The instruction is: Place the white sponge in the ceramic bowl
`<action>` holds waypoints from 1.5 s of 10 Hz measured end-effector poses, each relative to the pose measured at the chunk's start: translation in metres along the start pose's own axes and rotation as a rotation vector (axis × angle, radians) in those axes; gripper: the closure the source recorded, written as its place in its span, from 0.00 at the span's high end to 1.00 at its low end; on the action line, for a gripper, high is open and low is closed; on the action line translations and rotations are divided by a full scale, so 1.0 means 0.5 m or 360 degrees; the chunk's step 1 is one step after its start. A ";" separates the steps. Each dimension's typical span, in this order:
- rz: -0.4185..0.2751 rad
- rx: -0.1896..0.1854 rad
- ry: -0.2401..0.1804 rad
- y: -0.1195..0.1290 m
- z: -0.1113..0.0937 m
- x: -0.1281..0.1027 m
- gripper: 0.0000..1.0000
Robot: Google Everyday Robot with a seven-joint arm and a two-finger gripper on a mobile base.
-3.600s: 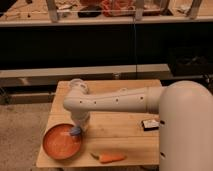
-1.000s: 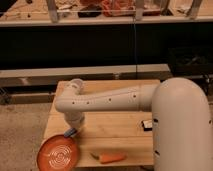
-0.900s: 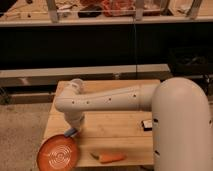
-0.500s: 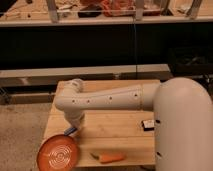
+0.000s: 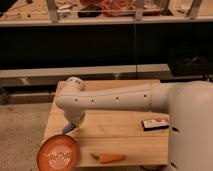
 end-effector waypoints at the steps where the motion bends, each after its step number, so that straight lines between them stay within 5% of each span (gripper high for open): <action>1: 0.0000 0.0010 0.0025 -0.003 -0.017 -0.003 0.00; 4: 0.0042 0.0083 0.0110 0.003 -0.087 0.035 0.00; 7: 0.0019 0.0211 0.0125 0.009 -0.165 0.057 0.00; 10: -0.0132 0.0283 0.0075 -0.006 -0.186 0.020 0.00; 15: -0.0444 0.0371 -0.0165 -0.022 -0.172 -0.080 0.00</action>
